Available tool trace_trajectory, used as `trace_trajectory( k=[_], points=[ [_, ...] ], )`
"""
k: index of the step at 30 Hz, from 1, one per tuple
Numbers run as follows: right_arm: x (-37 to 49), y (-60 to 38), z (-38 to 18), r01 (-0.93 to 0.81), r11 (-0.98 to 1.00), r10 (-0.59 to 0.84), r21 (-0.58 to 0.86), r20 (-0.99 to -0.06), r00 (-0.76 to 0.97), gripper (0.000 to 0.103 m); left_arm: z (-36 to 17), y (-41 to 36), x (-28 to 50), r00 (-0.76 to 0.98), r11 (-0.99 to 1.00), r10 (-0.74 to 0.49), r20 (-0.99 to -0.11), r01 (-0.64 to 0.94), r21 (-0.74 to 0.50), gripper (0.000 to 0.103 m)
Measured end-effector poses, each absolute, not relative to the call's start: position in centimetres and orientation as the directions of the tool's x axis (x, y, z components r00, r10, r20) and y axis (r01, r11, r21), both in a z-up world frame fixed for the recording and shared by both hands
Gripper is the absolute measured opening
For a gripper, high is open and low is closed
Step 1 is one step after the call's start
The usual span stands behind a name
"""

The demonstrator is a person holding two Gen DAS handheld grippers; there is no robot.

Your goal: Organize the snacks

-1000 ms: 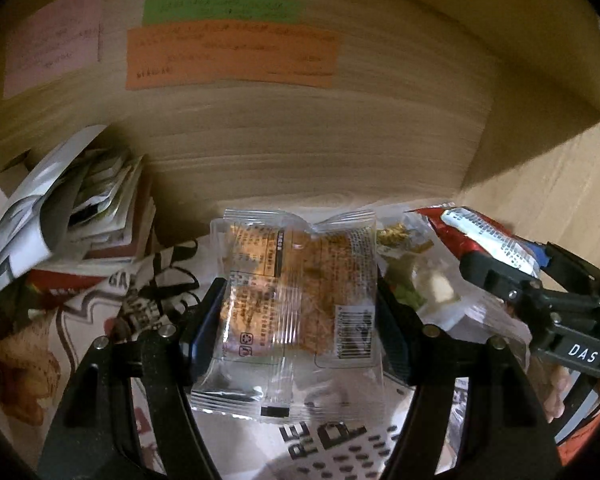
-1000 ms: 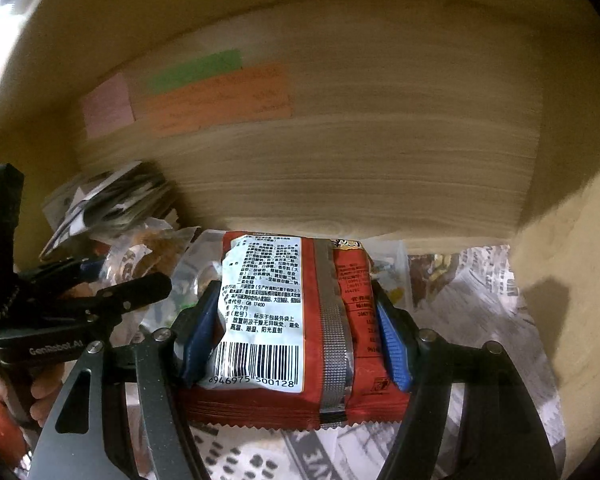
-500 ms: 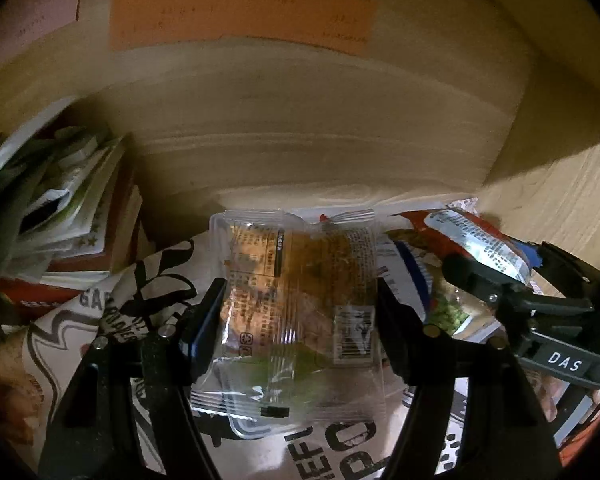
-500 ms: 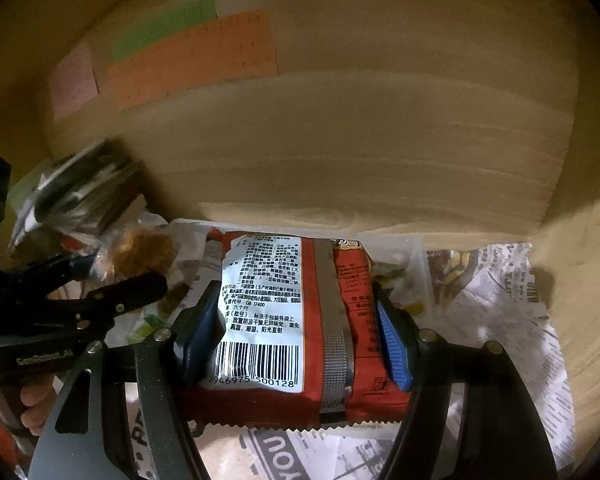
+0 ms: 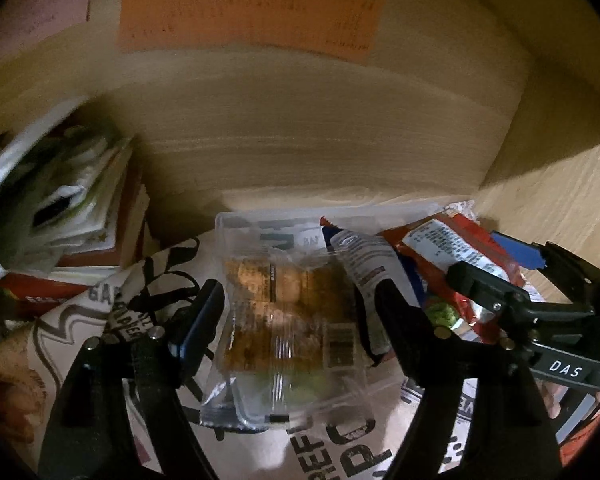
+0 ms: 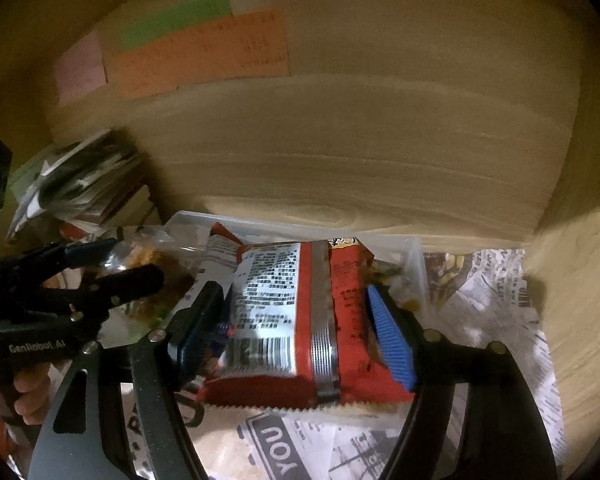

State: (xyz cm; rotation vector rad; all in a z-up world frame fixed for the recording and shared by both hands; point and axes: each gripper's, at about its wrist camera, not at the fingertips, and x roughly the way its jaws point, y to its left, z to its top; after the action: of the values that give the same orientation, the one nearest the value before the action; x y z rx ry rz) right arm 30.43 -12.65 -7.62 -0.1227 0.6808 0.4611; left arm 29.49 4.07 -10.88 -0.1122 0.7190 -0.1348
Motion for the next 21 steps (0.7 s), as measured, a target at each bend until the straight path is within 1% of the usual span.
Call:
trace_trajectory(
  k=[7,11,16,17,18,20,21],
  points=[
    [27.3,-13.9,-5.1,-0.456,0.889,0.394,0.042,-0.578,0.715,0.071,-8.4,3.9,25.9,0.792,0.986,-0.158,-0.59,0.095,-0.137,0.078],
    [24.4,-14.8,-2.9,-0.462,0.886,0.41,0.034,-0.521,0.748,0.071,-6.1,3.5,22.6,0.84,0.989,-0.143,-0.524,0.102,-0.108,0.078],
    [20.6,-15.7,-0.4,-0.473,0.881,0.433,0.023,-0.443,0.785,0.071,-3.3,3.4,18.5,0.887,0.989,-0.138,-0.441,0.103,-0.104,0.078],
    [19.6,-16.0,0.3,-0.476,0.879,0.44,0.021,-0.421,0.793,0.072,-2.7,3.4,17.5,0.897,0.99,-0.132,-0.421,0.099,-0.098,0.078],
    [19.0,-16.2,0.7,-0.476,0.879,0.442,0.02,-0.407,0.799,0.075,-1.7,3.3,16.3,0.906,0.991,-0.128,-0.403,0.098,-0.094,0.078],
    [17.3,-16.7,1.7,-0.472,0.881,0.446,0.019,-0.364,0.818,0.081,-0.7,3.3,14.6,0.923,0.991,-0.125,-0.363,0.099,-0.09,0.083],
    [16.8,-16.9,2.1,-0.471,0.882,0.447,0.018,-0.348,0.824,0.082,-0.4,3.3,13.9,0.93,0.991,-0.123,-0.348,0.098,-0.088,0.087]
  ],
)
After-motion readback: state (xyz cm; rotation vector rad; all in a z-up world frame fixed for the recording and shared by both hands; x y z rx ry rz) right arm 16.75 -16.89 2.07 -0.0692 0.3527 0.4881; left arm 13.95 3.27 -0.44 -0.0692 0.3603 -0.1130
